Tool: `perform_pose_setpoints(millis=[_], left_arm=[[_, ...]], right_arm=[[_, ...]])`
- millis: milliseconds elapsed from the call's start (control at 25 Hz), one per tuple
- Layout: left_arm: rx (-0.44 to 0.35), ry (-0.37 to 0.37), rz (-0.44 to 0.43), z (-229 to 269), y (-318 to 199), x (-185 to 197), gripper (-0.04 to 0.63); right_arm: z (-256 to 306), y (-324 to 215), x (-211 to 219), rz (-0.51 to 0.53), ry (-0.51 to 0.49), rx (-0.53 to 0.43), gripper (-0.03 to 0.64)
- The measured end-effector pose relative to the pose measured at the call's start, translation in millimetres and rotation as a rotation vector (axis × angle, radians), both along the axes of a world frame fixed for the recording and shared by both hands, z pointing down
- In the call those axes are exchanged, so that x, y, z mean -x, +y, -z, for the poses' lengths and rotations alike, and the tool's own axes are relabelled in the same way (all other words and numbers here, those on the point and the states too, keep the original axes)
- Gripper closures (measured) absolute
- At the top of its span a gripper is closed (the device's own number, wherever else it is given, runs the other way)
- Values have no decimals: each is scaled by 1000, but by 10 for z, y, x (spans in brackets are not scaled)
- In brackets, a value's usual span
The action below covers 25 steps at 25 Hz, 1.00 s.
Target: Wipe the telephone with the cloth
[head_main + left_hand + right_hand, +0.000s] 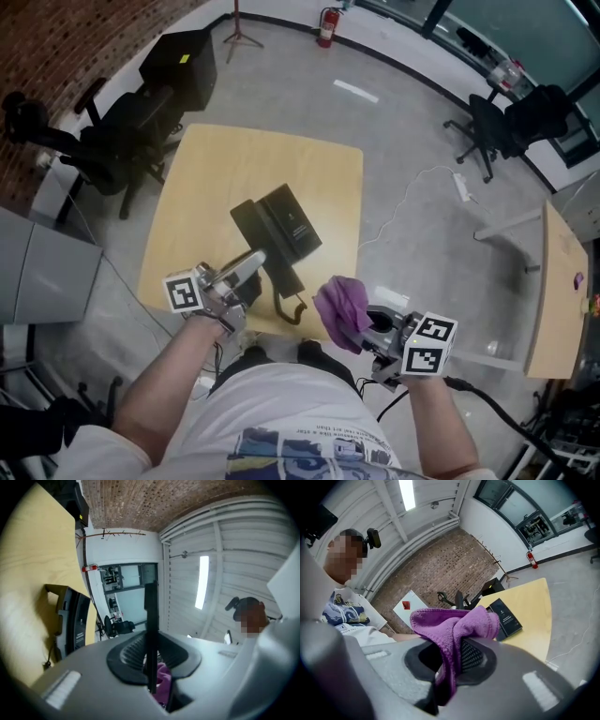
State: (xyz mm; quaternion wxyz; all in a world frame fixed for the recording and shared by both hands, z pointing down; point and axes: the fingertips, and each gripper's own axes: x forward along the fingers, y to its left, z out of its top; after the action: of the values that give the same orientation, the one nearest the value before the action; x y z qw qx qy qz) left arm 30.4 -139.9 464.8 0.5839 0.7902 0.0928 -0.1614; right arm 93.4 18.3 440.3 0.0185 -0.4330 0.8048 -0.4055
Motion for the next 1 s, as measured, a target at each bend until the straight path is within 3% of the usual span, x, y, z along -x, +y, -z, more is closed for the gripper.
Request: perform_pose_setpoints(millis=[280,520,1000], left_arm=[[-36,-134,83,-419,-102,-128,520],[-12,-206,150,-799,-261,-214,520],[-155,-397,201,-1416,-415,-341,520]], right_arm=[[-89,-29,-195,27,58,22,574],[-71,-88,-253,88,50,33,574],[-131,38,-616,147,69,73,574]])
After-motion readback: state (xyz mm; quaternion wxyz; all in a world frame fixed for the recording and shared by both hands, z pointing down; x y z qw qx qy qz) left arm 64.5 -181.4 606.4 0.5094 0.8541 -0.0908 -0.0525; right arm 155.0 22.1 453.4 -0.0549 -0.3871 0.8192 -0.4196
